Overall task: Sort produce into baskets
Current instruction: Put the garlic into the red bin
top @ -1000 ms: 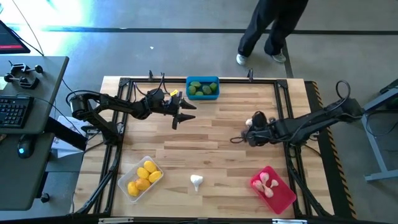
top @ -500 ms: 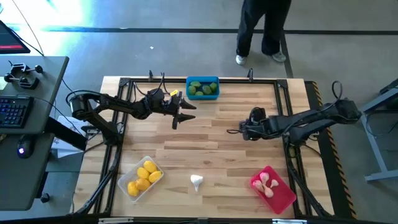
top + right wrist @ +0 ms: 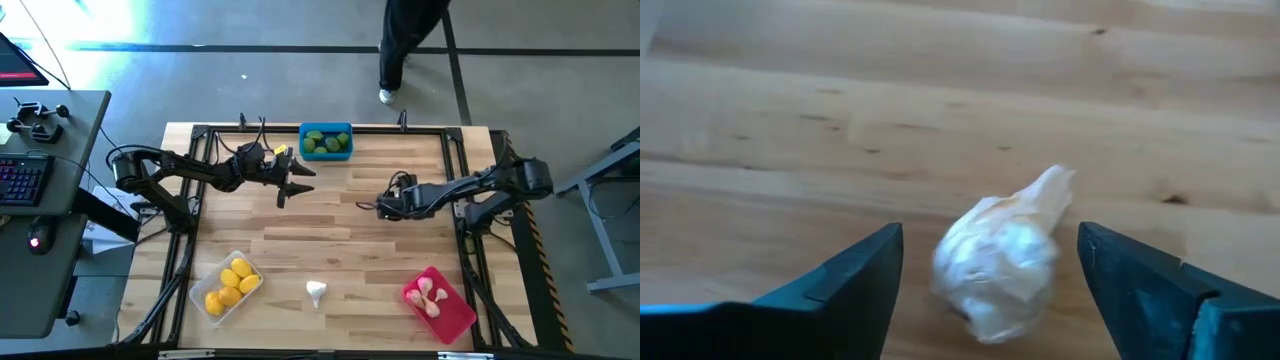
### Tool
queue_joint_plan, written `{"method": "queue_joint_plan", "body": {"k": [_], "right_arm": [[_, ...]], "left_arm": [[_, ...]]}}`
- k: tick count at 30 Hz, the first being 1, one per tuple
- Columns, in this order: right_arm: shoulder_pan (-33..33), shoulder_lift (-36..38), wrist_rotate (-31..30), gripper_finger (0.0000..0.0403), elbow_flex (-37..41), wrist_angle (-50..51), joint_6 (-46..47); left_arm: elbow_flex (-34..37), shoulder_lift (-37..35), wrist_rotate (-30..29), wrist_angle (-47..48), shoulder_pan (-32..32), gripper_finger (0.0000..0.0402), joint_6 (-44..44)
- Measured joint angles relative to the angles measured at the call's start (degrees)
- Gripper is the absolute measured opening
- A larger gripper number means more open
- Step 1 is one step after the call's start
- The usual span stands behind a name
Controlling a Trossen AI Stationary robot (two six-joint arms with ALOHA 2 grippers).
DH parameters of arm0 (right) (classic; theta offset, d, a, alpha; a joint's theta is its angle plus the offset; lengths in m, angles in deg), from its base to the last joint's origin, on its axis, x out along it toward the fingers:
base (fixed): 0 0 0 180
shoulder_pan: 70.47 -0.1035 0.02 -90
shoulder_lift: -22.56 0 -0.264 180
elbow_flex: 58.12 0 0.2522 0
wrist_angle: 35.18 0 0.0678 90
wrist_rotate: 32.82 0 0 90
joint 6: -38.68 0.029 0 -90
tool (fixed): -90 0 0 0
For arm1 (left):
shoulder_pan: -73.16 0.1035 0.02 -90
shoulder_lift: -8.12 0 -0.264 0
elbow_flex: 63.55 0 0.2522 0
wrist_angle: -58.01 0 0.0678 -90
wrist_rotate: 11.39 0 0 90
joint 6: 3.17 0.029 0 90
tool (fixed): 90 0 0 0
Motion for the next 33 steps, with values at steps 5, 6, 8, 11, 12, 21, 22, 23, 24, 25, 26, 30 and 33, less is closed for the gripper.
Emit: {"method": "queue_joint_plan", "body": {"k": [5,6,8,11,12,21,22,23,24,25,26,30,33], "right_arm": [[-0.04,-2.9,1.53,0.029,-0.02,-1.46,1.75],[-0.04,-3.42,1.71,0.0288,-0.02,-1.44,2.18],[-0.04,-4.05,1.91,0.0276,-0.02,-1.38,2.77],[-0.04,-3.85,1.69,0.0243,-0.02,-1.41,2.99],[-0.04,-3.67,1.28,0.0228,-0.04,-1.41,2.95],[-2.34,4.5,0.4,0.0111,-0.34,2.0,1.12],[-3.31,5.95,0.38,0.0109,-0.96,2.92,0.47],[-4.5,7.53,0.44,0.0108,-1.76,3.79,-0.14],[-5.8,8.83,0.66,0.0109,-2.96,5.1,-0.95],[-7.34,10.14,1.39,0.0111,-4.28,6.18,-1.67],[-9.09,11.23,2.55,0.0113,-5.8,7.36,-2.64],[-17.09,12.98,11.47,0.0117,-12.83,10.73,-4.65],[-24.58,12.33,17.45,0.0118,-17.77,12.43,-0.56]], "left_arm": [[0.0,0.0,0.0,0.18,0.0,0.0211,0.34],[0.0,0.0,0.0,0.25,0.0,0.0211,0.34],[0.0,0.0,0.0,0.3,0.0,0.0211,0.36],[0.0,0.0,0.0,0.42,0.0,0.0211,0.36],[0.0,0.0,0.0,0.47,0.0,0.0211,0.38],[0.0,-0.02,0.0,0.85,0.0,0.0211,0.3],[0.0,0.0,0.0,0.91,0.0,0.0211,0.3],[0.0,-0.02,0.0,0.97,0.0,0.0211,0.1],[0.0,0.0,0.0,0.98,0.0,0.0211,-0.12],[0.0,0.0,0.0,0.98,0.0,0.0211,-0.14],[0.0,0.0,0.0,1.02,0.0,0.0211,-0.14],[0.0,0.0,0.0,1.03,0.0,0.0211,-0.1],[0.0,0.0,0.0,1.03,0.0,0.0211,-0.09]]}}
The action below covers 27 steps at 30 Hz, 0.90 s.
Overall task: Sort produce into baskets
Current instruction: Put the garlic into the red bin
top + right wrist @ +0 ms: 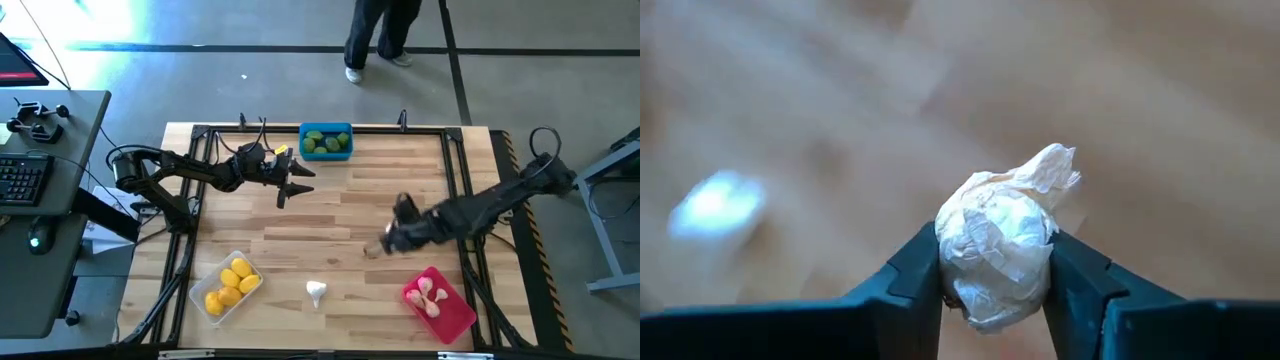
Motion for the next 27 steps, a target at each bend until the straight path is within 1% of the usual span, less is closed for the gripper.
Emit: {"method": "queue_joint_plan", "body": {"k": [2,5,8,13,16,19,27], "right_arm": [[-5.4,-1.1,2.85,0.0118,-2.91,1.7,5.51],[-13.17,-3.92,6.22,0.0118,-6.66,6.86,17.59],[-19.92,-7.43,11.97,0.0118,-8.78,10.21,29.25],[-28.2,-12.57,22.45,0.0119,-8.86,8.37,43.12],[-31.6,-14.69,24.41,0.0119,-8.86,6.15,48.89],[-33.39,-16.53,26.13,0.0119,-8.86,4.75,50.78],[-33.75,-20.22,30.52,0.012,-8.86,5.57,48.31]], "left_arm": [[0.0,-0.02,0.0,0.0,0.0,0.0211,-0.02],[0.0,0.0,0.0,0.0,0.0,0.0211,-0.02],[0.0,0.0,0.0,0.0,0.0,0.0211,0.02],[0.0,-0.02,0.0,-0.02,0.0,0.0211,0.57],[0.0,-0.02,0.0,-0.04,0.0,0.0211,0.57],[0.0,-0.02,0.0,-0.04,0.0,0.0211,0.57],[0.0,-0.02,0.0,-0.02,0.0,0.0211,0.5]]}}
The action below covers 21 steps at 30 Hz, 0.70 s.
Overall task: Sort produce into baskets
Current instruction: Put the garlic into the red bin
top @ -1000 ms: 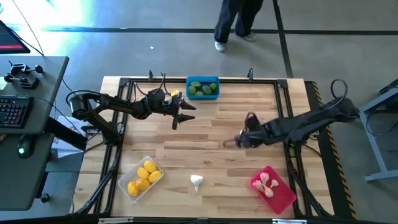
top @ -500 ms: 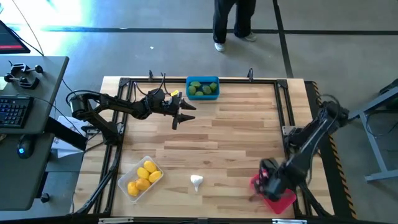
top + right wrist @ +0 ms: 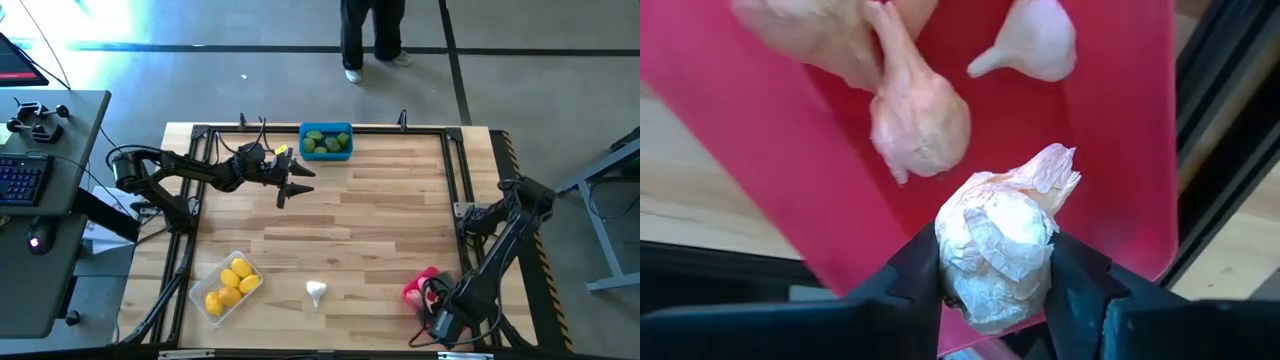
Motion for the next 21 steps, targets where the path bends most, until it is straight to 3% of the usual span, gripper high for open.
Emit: {"method": "queue_joint_plan", "body": {"k": [4,9,13,17,21], "right_arm": [[0.06,-0.5,3.35,0.0139,0.0,1.26,-3.05],[0.19,-0.47,8.36,0.0201,0.0,4.36,-7.78],[1.21,0.65,7.72,0.0221,-0.86,8.78,-13.77],[2.23,3.46,1.32,0.0172,-3.34,14.49,-16.82],[4.37,6.54,-7.38,0.0068,-3.83,14.54,-20.4]], "left_arm": [[0.0,0.0,0.0,0.0,0.0,0.0211,0.35],[0.0,0.0,-0.02,0.8,0.0,0.021,1.1],[0.0,0.0,0.02,0.57,-0.57,0.0185,3.68],[0.14,0.0,0.19,0.06,-1.54,0.0124,4.02],[3.15,-0.02,0.17,-4.64,-2.38,0.0051,4.57]]}}
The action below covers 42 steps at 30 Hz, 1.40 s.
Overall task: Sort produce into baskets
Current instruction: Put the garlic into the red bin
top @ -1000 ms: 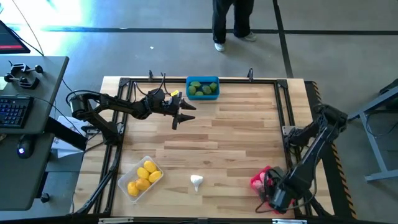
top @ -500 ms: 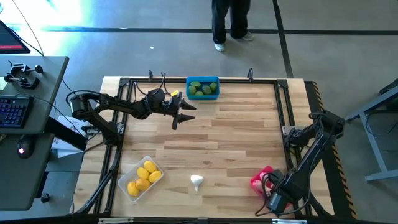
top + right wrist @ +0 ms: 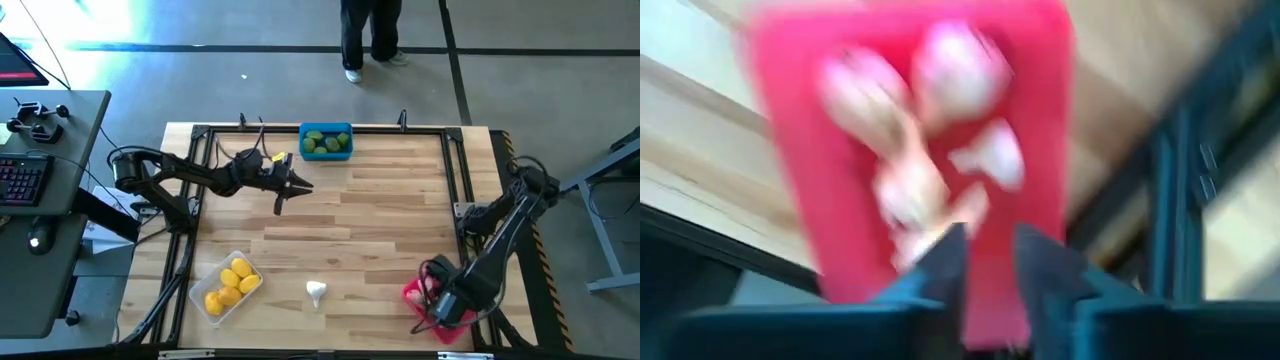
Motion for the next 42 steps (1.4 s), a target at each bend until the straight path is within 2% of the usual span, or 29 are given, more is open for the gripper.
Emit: {"method": "queue_joint_plan", "body": {"k": [1,3,8,13,17,20,25,29,35,42], "right_arm": [[0.82,0.39,-2.34,0.0038,0.04,-0.33,-1.59],[2.59,0.55,-6.76,0.0012,0.08,-1.4,-6.4],[8.75,0.55,-18.13,0.003,0.11,-9.7,-21.82],[14.47,-1.86,-25.89,0.0026,0.4,-25.24,-39.77],[18.12,-6.95,-24.39,0.0056,0.44,-39.56,-53.31],[20.2,-11.48,-23.06,0.0102,0.44,-48.89,-60.95],[22.18,-18.43,-24.45,0.0187,0.44,-61.21,-73.77],[23.3,-23.42,-25.77,0.0231,0.42,-69.61,-82.76],[25.06,-27.44,-24.85,0.0243,0.38,-77.78,-89.12],[26.19,-29.65,-20.15,0.0243,0.33,-79.14,-89.15]], "left_arm": [[1.18,0.02,0.02,-2.16,-0.02,0.0034,-0.45],[3.57,0.0,0.07,-6.78,0.12,0.001,-2.19],[8.37,-1.77,0.02,-12.47,0.23,0.0007,-4.64],[11.49,-6.82,0.09,-12.39,-0.93,0.0001,-4.99],[14.19,-11.56,0.04,-11.75,-1.64,0.0,-5.25],[16.56,-14.52,0.04,-11.49,-1.96,0.0,-5.28],[20.15,-18.07,-0.41,-11.02,-2.32,0.0,-4.22],[21.97,-19.58,-0.44,-10.57,-2.32,0.0,-4.18],[22.62,-20.02,-0.11,-10.43,-2.32,0.0,-4.12],[22.62,-20.0,0.02,-9.97,-2.81,0.0,-3.51]]}}
